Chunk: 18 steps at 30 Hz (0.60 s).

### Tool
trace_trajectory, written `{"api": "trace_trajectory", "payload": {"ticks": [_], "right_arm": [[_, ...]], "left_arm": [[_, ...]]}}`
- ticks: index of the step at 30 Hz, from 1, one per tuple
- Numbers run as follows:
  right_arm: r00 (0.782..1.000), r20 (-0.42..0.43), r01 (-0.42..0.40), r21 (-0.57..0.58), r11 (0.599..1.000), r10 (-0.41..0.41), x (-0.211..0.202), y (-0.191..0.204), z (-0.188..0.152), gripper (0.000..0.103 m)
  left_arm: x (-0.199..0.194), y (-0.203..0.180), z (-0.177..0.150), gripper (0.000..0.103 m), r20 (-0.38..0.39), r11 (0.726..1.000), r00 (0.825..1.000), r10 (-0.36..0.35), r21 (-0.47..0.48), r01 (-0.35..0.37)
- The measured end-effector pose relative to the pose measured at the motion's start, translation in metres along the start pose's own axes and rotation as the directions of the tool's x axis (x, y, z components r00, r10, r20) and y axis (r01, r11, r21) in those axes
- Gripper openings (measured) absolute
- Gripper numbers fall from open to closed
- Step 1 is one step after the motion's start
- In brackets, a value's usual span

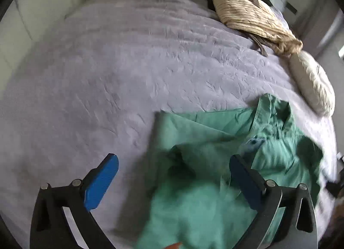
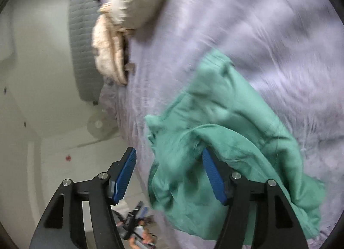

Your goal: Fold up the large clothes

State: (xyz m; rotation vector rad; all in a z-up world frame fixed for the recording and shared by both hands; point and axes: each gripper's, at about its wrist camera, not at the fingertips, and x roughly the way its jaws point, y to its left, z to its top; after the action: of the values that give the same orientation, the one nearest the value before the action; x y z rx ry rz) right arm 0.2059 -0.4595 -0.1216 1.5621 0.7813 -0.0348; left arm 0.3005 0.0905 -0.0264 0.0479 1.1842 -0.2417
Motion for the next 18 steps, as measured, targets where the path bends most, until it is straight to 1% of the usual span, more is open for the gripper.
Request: {"api": "trace_trajectory", "payload": {"ticks": [1,2,3,4,6,8,9,10,11,12,13,14,15,16,17,18], "right_arm": [[1.0,-0.003,0.026,-0.051,0.998,-0.026,-0.003,0.009,-0.003,0.069],[0.998,-0.009,0.053,-0.095,0.994,-0.054,-0.003,0.017,-0.006,0.067],[0.996,-0.019,0.087,-0.158,0.984,-0.091,-0.001,0.026,-0.011,0.058],[0.991,-0.035,0.118,-0.228,0.966,-0.129,0.004,0.036,-0.017,0.041],[0.978,-0.066,0.164,-0.337,0.927,-0.198,0.018,0.049,-0.03,0.028],[0.953,-0.096,0.223,-0.424,0.878,-0.289,0.044,0.058,-0.04,0.027],[0.94,-0.094,0.253,-0.449,0.857,-0.328,0.055,0.059,-0.041,0.027],[0.924,-0.078,0.294,-0.478,0.827,-0.374,0.07,0.062,-0.039,0.027],[0.913,-0.055,0.324,-0.499,0.804,-0.403,0.077,0.064,-0.036,0.027],[0.9,-0.023,0.36,-0.523,0.773,-0.436,0.084,0.065,-0.032,0.027],[0.875,0.031,0.417,-0.552,0.722,-0.482,0.092,0.066,-0.025,0.027],[0.855,0.069,0.461,-0.558,0.69,-0.514,0.095,0.064,-0.019,0.027],[0.831,0.106,0.506,-0.551,0.664,-0.546,0.097,0.061,-0.01,0.027],[0.81,0.143,0.55,-0.523,0.651,-0.568,0.094,0.053,0.002,0.021],[0.812,0.149,0.556,-0.492,0.669,-0.565,0.087,0.045,0.009,0.018],[0.825,0.145,0.548,-0.444,0.709,-0.546,0.077,0.038,0.016,0.012]], "left_arm": [[-0.003,0.0,-0.001,0.103,0.007,1.0,1.0,0.025,0.019,-0.025],[-0.003,-0.001,-0.004,0.103,0.0,0.999,1.0,0.024,0.041,-0.024],[0.0,-0.003,-0.006,0.103,-0.019,0.999,1.0,0.015,0.05,-0.014],[0.007,-0.008,-0.011,0.103,-0.043,0.998,0.999,0.003,0.057,-0.001],[0.023,-0.025,-0.023,0.103,-0.102,0.992,0.993,-0.052,0.105,0.063],[0.039,-0.045,-0.029,0.103,-0.114,0.987,0.992,-0.048,0.149,0.065],[0.046,-0.055,-0.029,0.103,-0.111,0.984,0.993,-0.045,0.167,0.064],[0.054,-0.066,-0.028,0.103,-0.1,0.981,0.994,-0.038,0.185,0.056],[0.063,-0.077,-0.025,0.103,-0.075,0.979,0.997,-0.019,0.203,0.034],[0.069,-0.084,-0.022,0.103,-0.048,0.976,0.999,0.003,0.217,0.007],[0.078,-0.09,-0.019,0.103,-0.016,0.971,0.999,0.047,0.235,-0.042],[0.09,-0.094,-0.016,0.103,0.004,0.963,0.993,0.115,0.243,-0.113],[0.1,-0.093,-0.015,0.103,-0.003,0.961,0.988,0.152,0.235,-0.147],[0.109,-0.09,-0.013,0.103,-0.018,0.964,0.985,0.17,0.213,-0.163],[0.113,-0.08,-0.011,0.103,-0.029,0.97,0.984,0.177,0.174,-0.17],[0.113,-0.073,-0.009,0.103,-0.036,0.974,0.983,0.181,0.144,-0.174]]}}
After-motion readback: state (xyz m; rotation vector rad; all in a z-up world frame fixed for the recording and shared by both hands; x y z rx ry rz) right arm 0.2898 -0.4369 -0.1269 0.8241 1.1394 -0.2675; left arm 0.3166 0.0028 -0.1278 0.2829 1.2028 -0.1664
